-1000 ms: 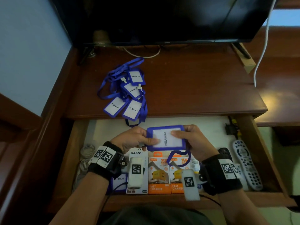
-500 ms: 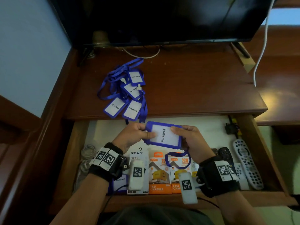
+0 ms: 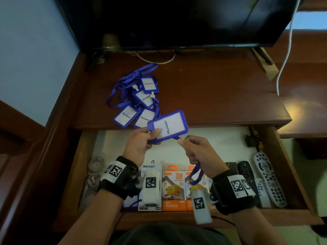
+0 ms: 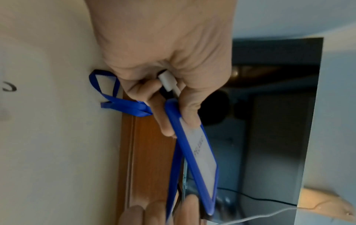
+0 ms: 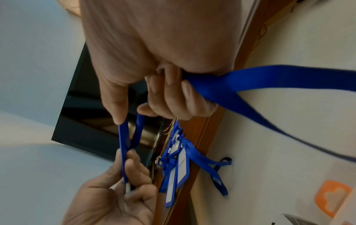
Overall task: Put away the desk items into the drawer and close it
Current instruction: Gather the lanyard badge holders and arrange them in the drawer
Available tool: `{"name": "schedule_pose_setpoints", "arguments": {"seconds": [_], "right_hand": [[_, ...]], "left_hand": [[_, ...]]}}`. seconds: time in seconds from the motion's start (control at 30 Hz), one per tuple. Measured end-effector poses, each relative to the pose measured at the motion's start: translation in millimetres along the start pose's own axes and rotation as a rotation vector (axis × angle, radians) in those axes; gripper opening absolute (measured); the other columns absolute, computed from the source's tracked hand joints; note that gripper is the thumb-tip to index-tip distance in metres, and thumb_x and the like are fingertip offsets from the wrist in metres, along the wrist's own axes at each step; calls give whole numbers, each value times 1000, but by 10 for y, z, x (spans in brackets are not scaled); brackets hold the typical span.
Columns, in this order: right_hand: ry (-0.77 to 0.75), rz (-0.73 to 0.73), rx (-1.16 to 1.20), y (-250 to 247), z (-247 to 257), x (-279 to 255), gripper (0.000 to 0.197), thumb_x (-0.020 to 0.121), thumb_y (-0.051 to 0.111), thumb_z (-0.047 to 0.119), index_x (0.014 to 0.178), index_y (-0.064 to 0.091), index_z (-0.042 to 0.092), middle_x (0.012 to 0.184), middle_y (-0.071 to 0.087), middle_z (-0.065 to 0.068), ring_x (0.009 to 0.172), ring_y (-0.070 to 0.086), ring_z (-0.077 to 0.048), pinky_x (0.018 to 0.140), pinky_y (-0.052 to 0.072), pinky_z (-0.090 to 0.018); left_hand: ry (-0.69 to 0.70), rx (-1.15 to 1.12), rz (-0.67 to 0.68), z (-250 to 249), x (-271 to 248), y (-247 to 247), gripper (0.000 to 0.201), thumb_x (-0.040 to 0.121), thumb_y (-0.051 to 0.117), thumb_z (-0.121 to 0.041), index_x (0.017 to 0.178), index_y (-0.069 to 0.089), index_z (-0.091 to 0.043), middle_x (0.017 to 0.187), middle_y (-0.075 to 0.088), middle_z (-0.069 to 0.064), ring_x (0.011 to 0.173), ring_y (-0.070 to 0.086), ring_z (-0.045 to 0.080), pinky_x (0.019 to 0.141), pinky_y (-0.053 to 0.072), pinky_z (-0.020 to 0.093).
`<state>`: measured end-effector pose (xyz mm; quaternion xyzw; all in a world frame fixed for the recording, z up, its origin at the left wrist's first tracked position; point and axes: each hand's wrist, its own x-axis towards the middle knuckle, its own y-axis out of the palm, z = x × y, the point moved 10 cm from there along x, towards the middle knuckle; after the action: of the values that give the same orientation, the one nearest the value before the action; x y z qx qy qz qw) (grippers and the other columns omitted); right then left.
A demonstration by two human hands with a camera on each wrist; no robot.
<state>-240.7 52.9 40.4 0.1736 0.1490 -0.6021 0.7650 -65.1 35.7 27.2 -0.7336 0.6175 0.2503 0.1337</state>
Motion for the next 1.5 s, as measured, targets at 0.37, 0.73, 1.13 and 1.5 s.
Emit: {"name": "schedule_pose_setpoints", "arguments": {"seconds": [0.37,0.73,1.13,1.5], "right_hand": [[-142,114,-319,315,537,-110,21,94,57,12,76,62,2,41,35,13,39,26,-3,41,23,-16],[-265,79,-428,-89,724,-83,17,84,69,8,70,62,1,44,48,11,40,38,-1,44,31,-11],[-133,121,49,345,166,168,22,85,49,12,71,65,18,56,46,-4,45,30,-13,43,23,-21],[-152,80,-281,568,309,120,33,102,40,18,73,52,8,51,34,-1,40,26,-6,41,24,-18]], "left_hand": [[539,924,181,-485,-225,556,12,71,69,-7,68,68,-18,54,59,-11,53,50,2,57,44,26],[275,695,544,-288,-340,517,14,76,73,4,81,72,-8,85,72,5,83,66,15,70,52,24],[314,-47,360,-385,-207,241,22,68,72,-12,89,78,-12,90,74,6,83,67,18,76,52,32],[174,-69,8,-79,-14,-144,16,90,59,-6,94,71,-14,92,72,8,87,58,21,77,40,34]]}}
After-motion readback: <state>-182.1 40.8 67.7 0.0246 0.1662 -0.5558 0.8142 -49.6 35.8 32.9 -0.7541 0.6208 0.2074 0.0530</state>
